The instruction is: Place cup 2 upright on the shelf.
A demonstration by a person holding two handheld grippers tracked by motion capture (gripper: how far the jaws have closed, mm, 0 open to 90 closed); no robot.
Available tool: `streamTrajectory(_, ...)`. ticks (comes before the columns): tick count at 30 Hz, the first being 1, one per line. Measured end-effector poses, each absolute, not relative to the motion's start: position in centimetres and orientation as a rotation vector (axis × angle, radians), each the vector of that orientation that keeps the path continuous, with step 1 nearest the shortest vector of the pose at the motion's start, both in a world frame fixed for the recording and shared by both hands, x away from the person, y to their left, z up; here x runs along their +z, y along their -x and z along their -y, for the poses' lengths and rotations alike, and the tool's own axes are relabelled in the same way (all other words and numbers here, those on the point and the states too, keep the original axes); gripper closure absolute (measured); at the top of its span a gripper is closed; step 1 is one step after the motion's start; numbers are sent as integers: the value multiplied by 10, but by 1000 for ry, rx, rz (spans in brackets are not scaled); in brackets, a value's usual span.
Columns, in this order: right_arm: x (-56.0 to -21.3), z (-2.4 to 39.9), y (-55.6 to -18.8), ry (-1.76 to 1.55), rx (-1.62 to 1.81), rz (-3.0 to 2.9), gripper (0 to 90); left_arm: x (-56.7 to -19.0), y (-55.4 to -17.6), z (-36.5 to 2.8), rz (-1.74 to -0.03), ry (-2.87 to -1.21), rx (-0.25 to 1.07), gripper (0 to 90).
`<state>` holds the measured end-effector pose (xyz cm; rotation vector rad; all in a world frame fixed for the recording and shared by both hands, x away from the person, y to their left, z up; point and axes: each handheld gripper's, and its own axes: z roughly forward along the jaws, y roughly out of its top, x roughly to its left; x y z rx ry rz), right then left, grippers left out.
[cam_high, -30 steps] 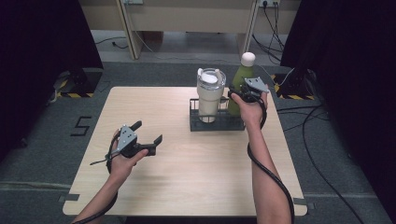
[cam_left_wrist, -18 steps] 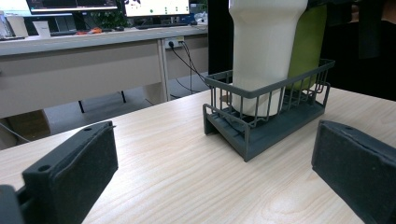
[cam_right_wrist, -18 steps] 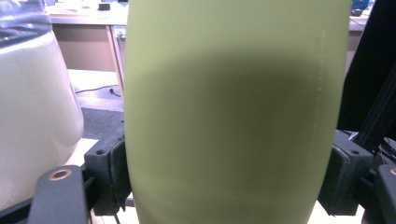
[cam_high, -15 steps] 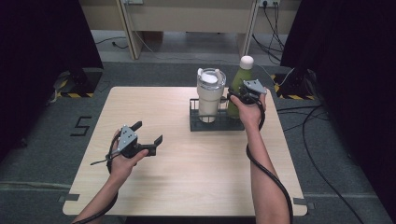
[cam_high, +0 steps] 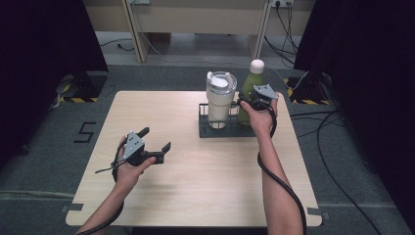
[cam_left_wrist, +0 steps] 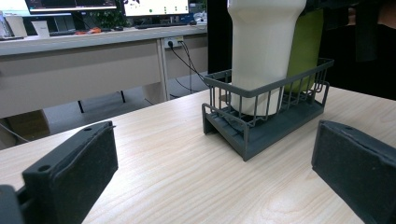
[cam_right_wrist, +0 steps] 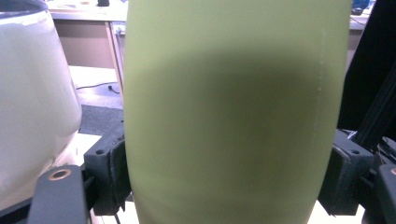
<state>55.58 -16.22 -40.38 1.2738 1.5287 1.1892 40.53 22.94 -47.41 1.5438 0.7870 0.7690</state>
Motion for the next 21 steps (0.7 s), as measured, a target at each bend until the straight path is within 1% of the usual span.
streamTrajectory(21,-406,161,-552,-1256,1196,-1536,202,-474,-405,-229,-784,-1546,769,0)
